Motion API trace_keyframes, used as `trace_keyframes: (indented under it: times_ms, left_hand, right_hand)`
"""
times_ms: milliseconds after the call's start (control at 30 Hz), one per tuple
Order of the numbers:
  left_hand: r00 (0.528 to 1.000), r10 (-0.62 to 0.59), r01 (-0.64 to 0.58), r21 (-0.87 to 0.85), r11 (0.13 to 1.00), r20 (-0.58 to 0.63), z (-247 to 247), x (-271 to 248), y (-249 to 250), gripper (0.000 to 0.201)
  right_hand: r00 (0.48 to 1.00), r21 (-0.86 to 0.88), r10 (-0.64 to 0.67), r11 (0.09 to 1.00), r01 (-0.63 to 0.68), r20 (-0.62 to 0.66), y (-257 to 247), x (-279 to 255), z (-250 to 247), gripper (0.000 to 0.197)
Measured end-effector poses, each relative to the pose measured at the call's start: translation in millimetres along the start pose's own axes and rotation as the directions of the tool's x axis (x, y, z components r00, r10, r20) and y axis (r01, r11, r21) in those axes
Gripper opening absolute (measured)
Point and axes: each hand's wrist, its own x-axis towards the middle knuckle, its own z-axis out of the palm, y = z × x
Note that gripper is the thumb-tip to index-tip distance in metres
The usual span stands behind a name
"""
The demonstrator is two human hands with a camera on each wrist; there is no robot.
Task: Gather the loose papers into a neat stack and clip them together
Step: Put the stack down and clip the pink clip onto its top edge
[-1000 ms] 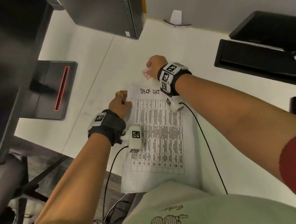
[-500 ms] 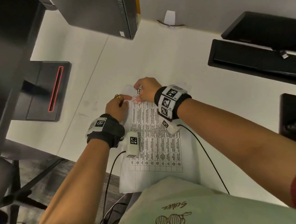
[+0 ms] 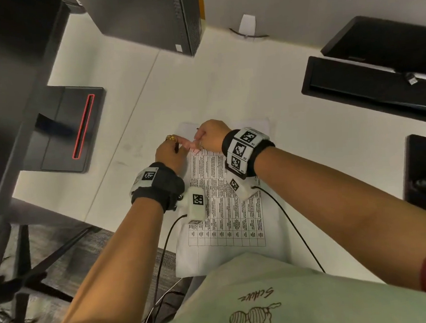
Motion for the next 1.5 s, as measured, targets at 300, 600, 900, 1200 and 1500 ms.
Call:
trace_keyframes:
  times_ms: [300,600,900,1200,1500]
  left_hand:
    - [1.0,-0.017,0.017,0.002,1.0,-0.026,2.8,5.7,-5.2,0.026]
    - [0.993,-0.116,0.116,-0.003,0.993,0.001,1.3,6.5,1.2,0.04]
    - [0.993,-0.118,0.119,-0.066,0.991,0.018,0.1,5.7,3.7,0.025]
    - [0.996,-0.072,0.073,-0.015,0.997,0.062,0.6,1.0,19.9,0.024]
    - [0.995,-0.075,0.078,-0.048,0.996,0.061,6.0,4.4,23.6,0.005]
  right_hand:
    - [0.974,0.136,0.002,0.99,0.03,-0.227,7.4,3.7,-12.1,0.028]
    - [0.96,-0.208,-0.167,0.971,0.12,-0.225,-7.7,11.1,-34.8,0.029]
    - [0.952,-0.191,-0.187,0.971,0.143,-0.24,-5.4,16.1,-38.7,0.032]
    - [0.957,-0.224,-0.263,0.947,0.231,-0.125,-17.9,24.4,-57.4,0.03]
    - [0.964,-0.237,-0.265,0.937,0.256,-0.006,-18.4,33.7,-63.6,0.026]
